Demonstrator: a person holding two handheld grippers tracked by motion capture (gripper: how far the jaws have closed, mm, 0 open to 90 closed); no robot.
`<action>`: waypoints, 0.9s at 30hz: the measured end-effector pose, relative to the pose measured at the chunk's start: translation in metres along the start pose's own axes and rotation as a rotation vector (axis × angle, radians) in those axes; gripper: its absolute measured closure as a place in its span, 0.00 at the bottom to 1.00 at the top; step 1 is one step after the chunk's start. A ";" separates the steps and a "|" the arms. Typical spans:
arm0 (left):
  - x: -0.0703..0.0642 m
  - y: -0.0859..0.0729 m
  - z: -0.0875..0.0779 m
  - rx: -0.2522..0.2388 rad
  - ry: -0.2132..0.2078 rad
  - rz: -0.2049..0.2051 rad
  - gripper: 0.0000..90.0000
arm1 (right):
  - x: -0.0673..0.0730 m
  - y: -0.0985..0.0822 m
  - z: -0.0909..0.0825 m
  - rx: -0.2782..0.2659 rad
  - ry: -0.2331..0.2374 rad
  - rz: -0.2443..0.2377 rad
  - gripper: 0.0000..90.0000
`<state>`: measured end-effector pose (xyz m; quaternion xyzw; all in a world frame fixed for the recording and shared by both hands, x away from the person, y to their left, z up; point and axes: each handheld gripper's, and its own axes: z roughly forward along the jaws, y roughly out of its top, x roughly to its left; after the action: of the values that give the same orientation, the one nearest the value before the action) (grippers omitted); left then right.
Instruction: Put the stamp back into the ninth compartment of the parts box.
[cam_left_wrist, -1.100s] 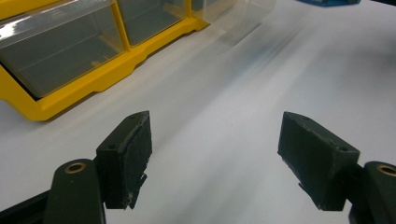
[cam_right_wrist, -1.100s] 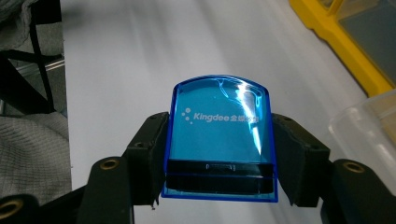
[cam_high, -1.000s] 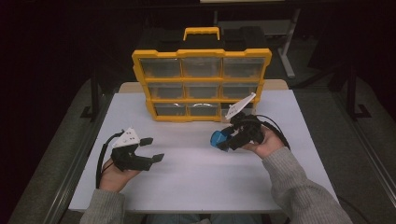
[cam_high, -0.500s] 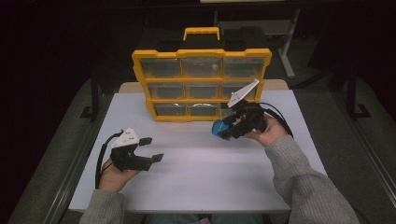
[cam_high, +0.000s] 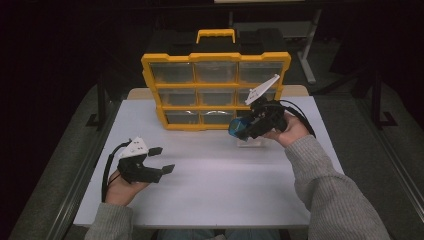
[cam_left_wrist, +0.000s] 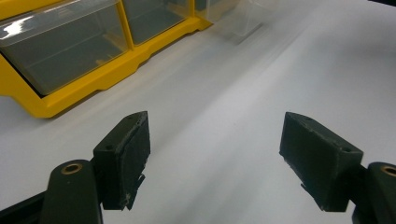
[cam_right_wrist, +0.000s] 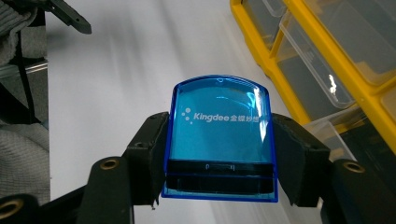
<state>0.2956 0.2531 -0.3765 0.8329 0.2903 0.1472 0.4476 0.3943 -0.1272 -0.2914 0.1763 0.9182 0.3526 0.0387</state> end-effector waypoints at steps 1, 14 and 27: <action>0.000 0.000 0.000 -0.001 0.000 -0.002 0.27 | 0.000 0.001 -0.001 0.002 0.003 0.006 0.44; 0.001 0.000 0.000 0.000 0.000 -0.004 0.27 | -0.011 0.005 -0.008 0.001 -0.016 0.021 0.44; 0.001 -0.001 0.000 -0.003 -0.003 -0.008 0.27 | -0.028 0.005 -0.016 -0.004 -0.056 0.057 0.44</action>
<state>0.2961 0.2545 -0.3769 0.8313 0.2929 0.1445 0.4497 0.4188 -0.1438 -0.2773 0.2121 0.9107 0.3502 0.0546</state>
